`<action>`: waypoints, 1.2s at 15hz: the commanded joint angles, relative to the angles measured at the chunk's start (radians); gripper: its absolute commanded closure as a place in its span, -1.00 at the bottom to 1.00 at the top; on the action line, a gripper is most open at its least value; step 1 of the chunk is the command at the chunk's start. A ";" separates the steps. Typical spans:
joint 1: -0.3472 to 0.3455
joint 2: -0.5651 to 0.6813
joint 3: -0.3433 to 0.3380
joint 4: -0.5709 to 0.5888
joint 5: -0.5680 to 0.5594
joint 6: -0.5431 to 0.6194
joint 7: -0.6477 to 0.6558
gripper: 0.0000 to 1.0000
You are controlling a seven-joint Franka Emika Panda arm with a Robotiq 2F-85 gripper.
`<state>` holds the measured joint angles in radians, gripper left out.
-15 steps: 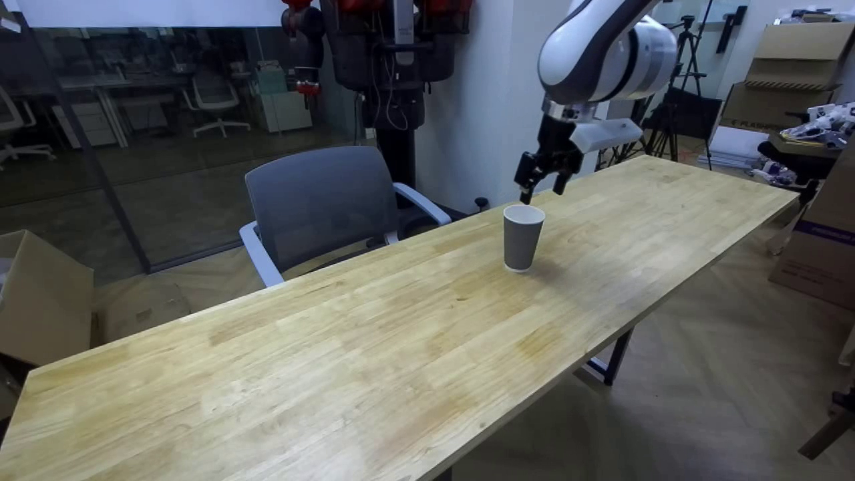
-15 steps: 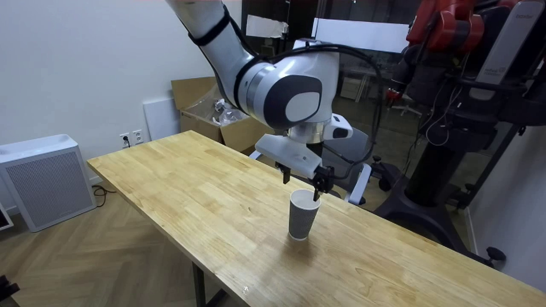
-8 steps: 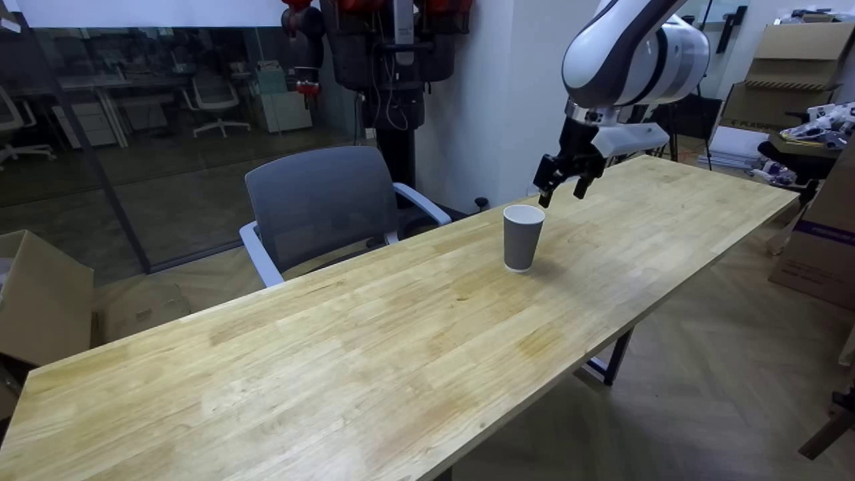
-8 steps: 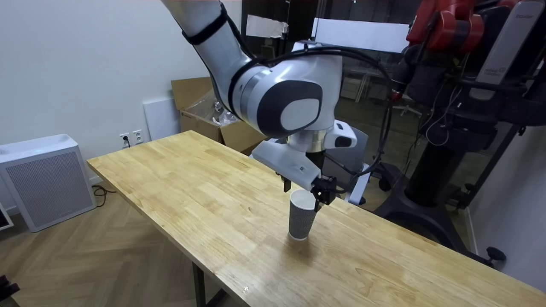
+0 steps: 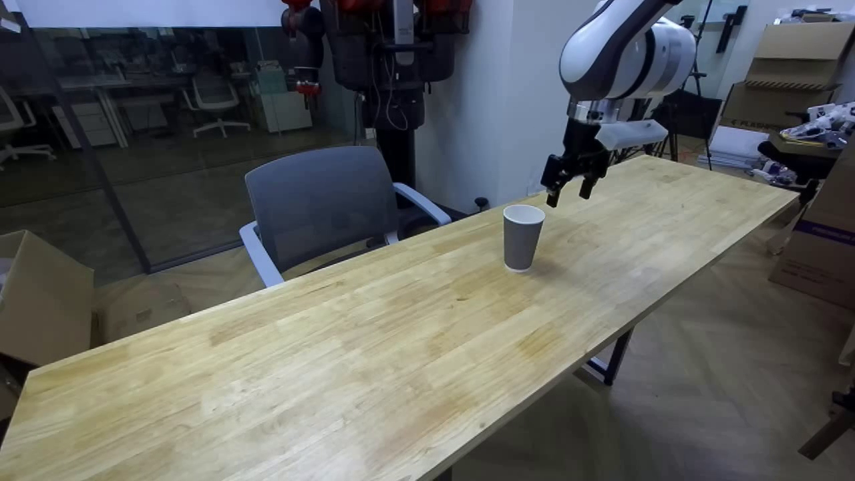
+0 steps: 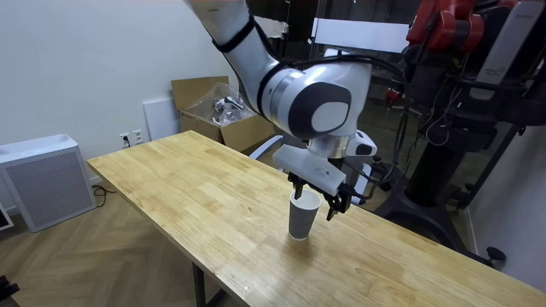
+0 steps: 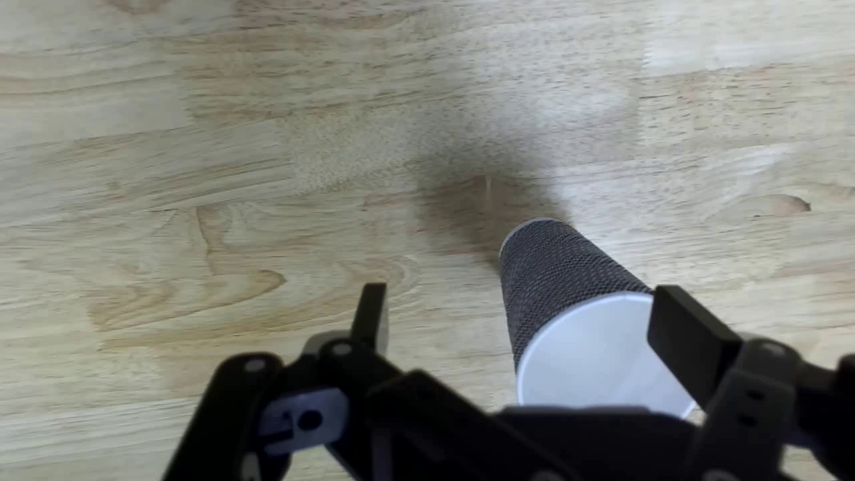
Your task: Move the cup forward
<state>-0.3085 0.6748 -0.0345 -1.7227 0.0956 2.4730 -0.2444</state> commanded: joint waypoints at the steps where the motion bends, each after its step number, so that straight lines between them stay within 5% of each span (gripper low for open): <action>1: -0.016 0.110 0.003 0.194 0.004 -0.126 -0.022 -1.00; 13: 0.016 0.464 -0.001 0.760 -0.040 -0.474 -0.015 -1.00; 14: 0.018 0.489 -0.001 0.795 -0.041 -0.492 -0.015 -0.50; 15: 0.020 0.509 0.000 0.822 -0.044 -0.503 -0.018 -0.49; 18: 0.026 0.544 -0.002 0.876 -0.055 -0.511 -0.018 -0.06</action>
<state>-0.2898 1.1506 -0.0317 -0.9752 0.0587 2.0077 -0.2691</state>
